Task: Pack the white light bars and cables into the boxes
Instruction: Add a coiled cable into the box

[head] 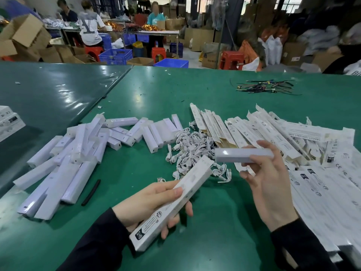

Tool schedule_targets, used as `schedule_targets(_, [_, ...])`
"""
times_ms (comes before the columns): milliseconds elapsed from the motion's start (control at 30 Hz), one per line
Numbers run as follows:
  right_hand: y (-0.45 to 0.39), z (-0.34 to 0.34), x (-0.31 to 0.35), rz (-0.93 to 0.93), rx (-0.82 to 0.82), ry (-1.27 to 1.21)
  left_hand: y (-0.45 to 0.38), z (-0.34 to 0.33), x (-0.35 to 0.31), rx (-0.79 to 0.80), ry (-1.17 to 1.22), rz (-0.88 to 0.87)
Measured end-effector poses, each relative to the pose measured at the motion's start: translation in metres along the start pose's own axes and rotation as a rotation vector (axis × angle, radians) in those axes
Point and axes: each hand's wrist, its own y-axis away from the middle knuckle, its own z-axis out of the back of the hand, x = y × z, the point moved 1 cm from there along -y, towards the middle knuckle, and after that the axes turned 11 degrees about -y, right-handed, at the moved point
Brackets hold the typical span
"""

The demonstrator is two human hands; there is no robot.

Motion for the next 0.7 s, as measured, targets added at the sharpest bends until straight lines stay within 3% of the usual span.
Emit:
schedule_targets(200, [0.0049, -0.0064, 0.0034, 0.103, 0.16, -0.003, 0.003, 0.0017, -0.0029, 0.081, 0.033, -0.034])
schedule_targets(700, [0.0048, -0.0068, 0.0029, -0.027, 0.152, -0.024, 0.0028, 0.0056, -0.0001, 0.145, 0.064, -0.066])
